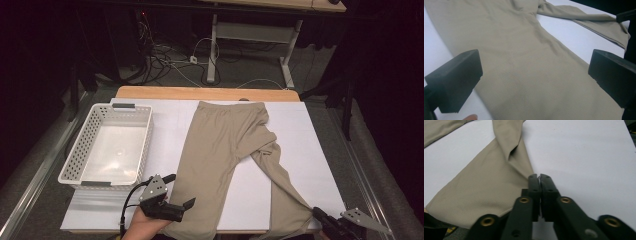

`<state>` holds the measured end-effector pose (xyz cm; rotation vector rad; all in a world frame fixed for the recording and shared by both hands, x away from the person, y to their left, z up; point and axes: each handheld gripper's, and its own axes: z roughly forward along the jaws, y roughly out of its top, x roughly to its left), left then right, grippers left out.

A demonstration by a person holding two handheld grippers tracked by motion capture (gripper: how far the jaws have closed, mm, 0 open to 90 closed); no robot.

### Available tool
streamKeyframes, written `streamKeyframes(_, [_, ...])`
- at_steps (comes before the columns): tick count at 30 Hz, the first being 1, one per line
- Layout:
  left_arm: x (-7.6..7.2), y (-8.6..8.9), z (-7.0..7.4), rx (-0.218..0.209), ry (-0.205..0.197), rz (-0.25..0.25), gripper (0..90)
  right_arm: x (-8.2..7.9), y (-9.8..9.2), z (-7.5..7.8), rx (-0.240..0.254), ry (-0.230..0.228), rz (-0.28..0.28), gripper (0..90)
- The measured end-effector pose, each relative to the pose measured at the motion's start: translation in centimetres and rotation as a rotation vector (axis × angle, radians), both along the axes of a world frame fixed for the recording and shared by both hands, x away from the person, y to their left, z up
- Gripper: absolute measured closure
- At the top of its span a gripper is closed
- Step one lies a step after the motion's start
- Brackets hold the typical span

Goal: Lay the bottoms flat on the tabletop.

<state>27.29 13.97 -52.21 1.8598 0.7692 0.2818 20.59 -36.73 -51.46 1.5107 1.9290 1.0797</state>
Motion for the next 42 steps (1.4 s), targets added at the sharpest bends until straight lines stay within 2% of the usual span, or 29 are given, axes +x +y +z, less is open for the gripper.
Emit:
streamKeyframes(3, [0.0, 0.0, 0.0, 0.001, 0.001, -0.001, 0.0, -0.1, 1.7, 1.0, 0.002, -0.06, 0.056, 71.1])
streamKeyframes(5, [0.1, 0.0, 0.0, 0.002, 0.003, -0.003, 0.0, 0.1, 3.9, 1.4, -0.019, -0.086, 0.12, 70.8])
streamKeyframes(7, [0.1, 0.0, 0.0, 0.002, 0.005, -0.001, 0.0, 1.0, 6.4, 1.1, -0.017, -0.069, 0.181, 69.6])
streamKeyframes(9, [0.1, 0.0, 0.0, 0.003, 0.003, 0.005, 0.0, 2.3, 8.9, 0.3, -0.065, -0.031, 0.23, 62.1])
streamKeyframes(11, [0.0, 0.0, 0.0, 0.001, -0.002, 0.006, 0.0, 3.6, 10.5, -0.5, -0.122, -0.005, 0.234, 55.4])
streamKeyframes(13, [0.0, 0.0, 0.0, -0.001, -0.003, 0.004, 0.0, 4.6, 11.2, -0.9, -0.166, -0.018, 0.196, 60.6])
streamKeyframes(14, [-0.1, 0.1, 0.0, -0.003, -0.006, 0.006, 0.0, 4.8, 11.2, -0.8, -0.172, -0.013, 0.189, 67.7])
streamKeyframes(15, [-0.1, 0.1, 0.0, -0.006, -0.007, 0.006, 0.0, 5.0, 11.2, -0.7, -0.178, -0.003, 0.178, 80.0])
streamKeyframes(16, [-0.1, 0.1, 0.0, -0.007, -0.009, 0.005, 0.0, 4.9, 11.0, -0.6, -0.191, -0.003, 0.185, 88.2])
streamKeyframes(19, [-0.1, 0.1, 0.0, -0.007, -0.006, 0.007, 0.0, 4.6, 10.4, -0.7, -0.152, -0.002, 0.203, 90.0])
streamKeyframes(24, [-0.2, 0.1, 0.0, -0.012, -0.013, 0.007, 0.0, 3.4, 10.6, -0.6, -0.143, 0.005, 0.249, 90.0])
streamKeyframes(28, [-0.2, 0.1, 0.0, -0.011, -0.01, 0.006, 0.0, 1.9, 11.0, -0.2, -0.136, 0.007, 0.302, 90.0])
streamKeyframes(33, [-0.1, 0.1, 0.0, -0.009, -0.005, -0.005, 0.0, -0.6, 12.1, 0.5, -0.158, -0.002, 0.379, 90.0])
streamKeyframes(38, [-0.1, 0.1, 0.0, -0.006, -0.003, -0.006, 0.0, -3.0, 13.1, 0.5, -0.14, 0.009, 0.466, 89.8])
streamKeyframes(40, [0.0, 0.1, 0.0, -0.004, -0.002, -0.004, 0.0, -3.3, 13.3, 0.6, -0.132, -0.004, 0.484, 87.7])
streamKeyframes(42, [0.0, 0.1, 0.0, -0.002, 0.0, -0.004, 0.0, -3.0, 13.3, 0.8, -0.105, -0.031, 0.464, 78.6])
